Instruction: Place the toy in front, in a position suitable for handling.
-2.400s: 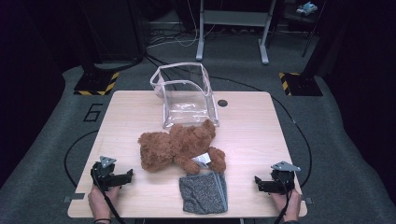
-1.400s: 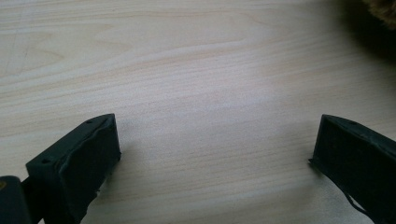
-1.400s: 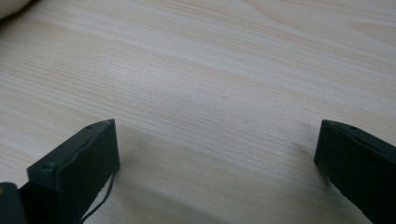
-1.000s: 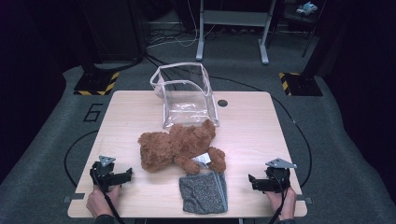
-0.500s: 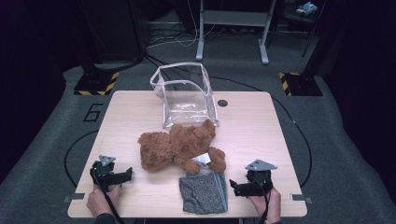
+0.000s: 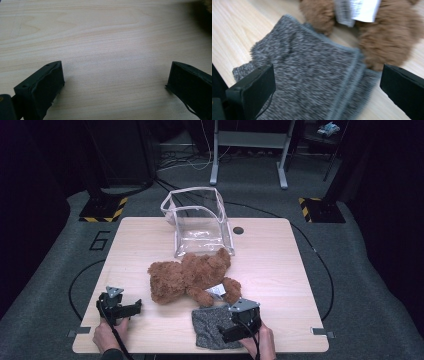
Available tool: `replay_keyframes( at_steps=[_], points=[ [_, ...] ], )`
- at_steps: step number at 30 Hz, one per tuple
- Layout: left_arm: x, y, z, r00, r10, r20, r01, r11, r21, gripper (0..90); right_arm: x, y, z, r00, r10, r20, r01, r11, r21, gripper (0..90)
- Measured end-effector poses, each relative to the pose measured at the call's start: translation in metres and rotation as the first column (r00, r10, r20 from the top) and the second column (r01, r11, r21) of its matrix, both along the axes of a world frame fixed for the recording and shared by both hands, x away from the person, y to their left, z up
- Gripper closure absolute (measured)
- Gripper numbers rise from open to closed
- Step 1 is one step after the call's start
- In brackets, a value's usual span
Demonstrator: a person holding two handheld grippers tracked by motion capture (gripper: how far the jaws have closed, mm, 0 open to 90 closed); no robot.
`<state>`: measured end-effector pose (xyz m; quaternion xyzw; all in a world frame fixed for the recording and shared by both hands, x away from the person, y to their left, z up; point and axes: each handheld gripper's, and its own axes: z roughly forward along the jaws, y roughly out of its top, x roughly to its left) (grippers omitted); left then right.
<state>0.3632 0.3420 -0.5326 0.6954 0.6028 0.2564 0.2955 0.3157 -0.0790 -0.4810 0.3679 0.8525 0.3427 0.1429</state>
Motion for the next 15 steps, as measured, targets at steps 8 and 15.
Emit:
replay_keyframes(
  at_steps=[8,15],
  points=[
    [0.0,0.001,0.0,1.0,-0.007,-0.006,0.007,1.0,0.007,0.3,-0.002,0.023,-0.012,0.9988,0.049,-0.01,-0.049,0.998,-0.034,0.0],
    [0.0,0.001,0.0,1.0,-0.006,-0.006,0.006,1.0,0.006,0.3,0.003,0.034,-0.028,0.9951,0.073,-0.066,-0.08,0.992,-0.102,9.7]
  ],
)
